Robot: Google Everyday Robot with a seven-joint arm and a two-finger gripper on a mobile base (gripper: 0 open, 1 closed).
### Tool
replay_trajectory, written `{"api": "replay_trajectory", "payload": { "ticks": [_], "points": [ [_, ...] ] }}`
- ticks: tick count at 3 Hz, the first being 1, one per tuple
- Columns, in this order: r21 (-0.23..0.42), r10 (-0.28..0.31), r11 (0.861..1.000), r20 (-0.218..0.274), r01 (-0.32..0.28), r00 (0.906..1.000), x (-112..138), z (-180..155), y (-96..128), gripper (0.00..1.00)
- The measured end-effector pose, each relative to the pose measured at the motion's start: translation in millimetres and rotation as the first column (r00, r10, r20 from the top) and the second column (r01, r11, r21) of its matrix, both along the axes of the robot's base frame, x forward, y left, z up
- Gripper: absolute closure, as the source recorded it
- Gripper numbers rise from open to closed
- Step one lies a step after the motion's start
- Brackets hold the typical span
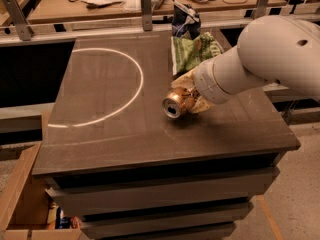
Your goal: Knock orange can over
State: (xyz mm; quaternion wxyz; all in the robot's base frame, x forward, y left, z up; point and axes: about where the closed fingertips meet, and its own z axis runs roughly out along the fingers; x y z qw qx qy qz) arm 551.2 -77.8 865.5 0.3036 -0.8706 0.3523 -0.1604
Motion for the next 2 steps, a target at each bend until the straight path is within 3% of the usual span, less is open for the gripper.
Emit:
{"api": "replay_trajectory", "payload": {
  "ticks": [1, 2],
  "points": [
    [-0.021, -0.002, 1.000, -0.056, 0.001, 0.9984, 0.7, -2.5, -4.1, 0.00],
    [-0.028, -0.008, 1.000, -0.082, 0.006, 0.9966, 0.7, -3.5, -6.6, 0.00]
  ]
}}
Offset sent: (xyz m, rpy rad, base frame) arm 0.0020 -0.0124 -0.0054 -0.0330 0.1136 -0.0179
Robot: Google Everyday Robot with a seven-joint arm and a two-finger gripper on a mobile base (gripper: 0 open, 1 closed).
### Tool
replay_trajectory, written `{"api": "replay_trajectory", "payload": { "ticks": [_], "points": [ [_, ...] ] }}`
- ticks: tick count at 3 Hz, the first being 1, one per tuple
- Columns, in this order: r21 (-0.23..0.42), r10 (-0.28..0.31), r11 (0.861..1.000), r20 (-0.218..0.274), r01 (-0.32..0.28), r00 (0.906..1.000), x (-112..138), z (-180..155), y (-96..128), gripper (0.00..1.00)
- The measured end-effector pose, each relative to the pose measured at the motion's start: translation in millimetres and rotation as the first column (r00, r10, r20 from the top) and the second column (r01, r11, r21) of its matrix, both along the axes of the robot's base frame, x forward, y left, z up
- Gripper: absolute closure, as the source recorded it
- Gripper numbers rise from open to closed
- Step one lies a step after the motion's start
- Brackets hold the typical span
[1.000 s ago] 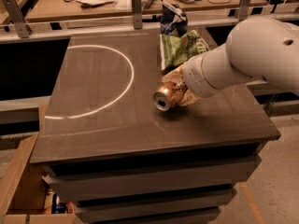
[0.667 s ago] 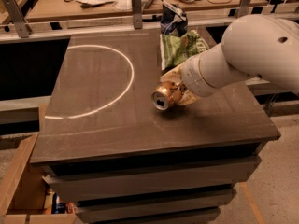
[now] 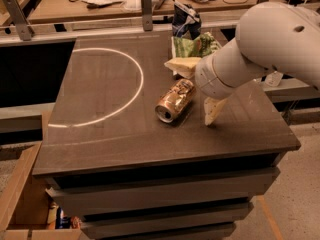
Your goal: Knock orange can over
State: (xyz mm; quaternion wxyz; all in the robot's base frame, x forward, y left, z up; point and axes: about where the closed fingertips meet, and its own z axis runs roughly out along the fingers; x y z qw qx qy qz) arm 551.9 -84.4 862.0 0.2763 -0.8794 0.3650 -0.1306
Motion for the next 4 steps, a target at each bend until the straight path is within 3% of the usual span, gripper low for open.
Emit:
{"api": "replay_trajectory", "payload": {
  "ticks": [2, 3, 4],
  "points": [
    [0.000, -0.001, 1.000, -0.002, 0.001, 1.0000, 0.1, 2.3, -0.3, 0.00],
    [0.130, -0.132, 0.983, 0.021, 0.128, 0.9911, 17.3, 36.1, -7.5, 0.00],
    [0.237, -0.230, 0.947, 0.026, 0.217, 0.9729, 28.3, 61.6, -12.5, 0.00]
  ]
}}
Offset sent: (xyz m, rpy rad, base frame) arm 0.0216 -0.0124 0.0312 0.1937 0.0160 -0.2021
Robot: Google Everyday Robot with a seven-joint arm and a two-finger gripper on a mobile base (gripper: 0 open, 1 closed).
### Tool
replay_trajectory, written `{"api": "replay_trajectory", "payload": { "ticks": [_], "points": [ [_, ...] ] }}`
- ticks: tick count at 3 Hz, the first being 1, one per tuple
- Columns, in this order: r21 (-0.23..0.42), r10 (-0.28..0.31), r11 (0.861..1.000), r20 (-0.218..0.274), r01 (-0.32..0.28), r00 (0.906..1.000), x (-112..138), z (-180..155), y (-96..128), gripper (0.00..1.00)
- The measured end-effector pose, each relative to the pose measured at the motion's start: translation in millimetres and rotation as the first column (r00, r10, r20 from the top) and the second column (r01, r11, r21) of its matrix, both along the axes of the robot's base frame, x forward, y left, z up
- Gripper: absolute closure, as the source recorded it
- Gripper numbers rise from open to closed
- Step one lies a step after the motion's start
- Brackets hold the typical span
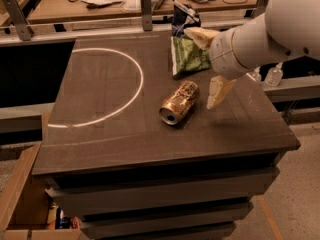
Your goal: Knock orange can over
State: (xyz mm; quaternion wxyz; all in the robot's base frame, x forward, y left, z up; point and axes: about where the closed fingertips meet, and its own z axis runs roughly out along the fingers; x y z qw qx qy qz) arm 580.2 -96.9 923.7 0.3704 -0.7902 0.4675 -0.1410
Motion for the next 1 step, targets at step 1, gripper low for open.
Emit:
{"api": "replay_trajectory", "payload": {
  "ticks": [1],
  "points": [
    [0.000, 0.000, 1.000, 0.000, 0.000, 1.0000, 0.0, 0.0, 0.1, 0.00]
  ]
}}
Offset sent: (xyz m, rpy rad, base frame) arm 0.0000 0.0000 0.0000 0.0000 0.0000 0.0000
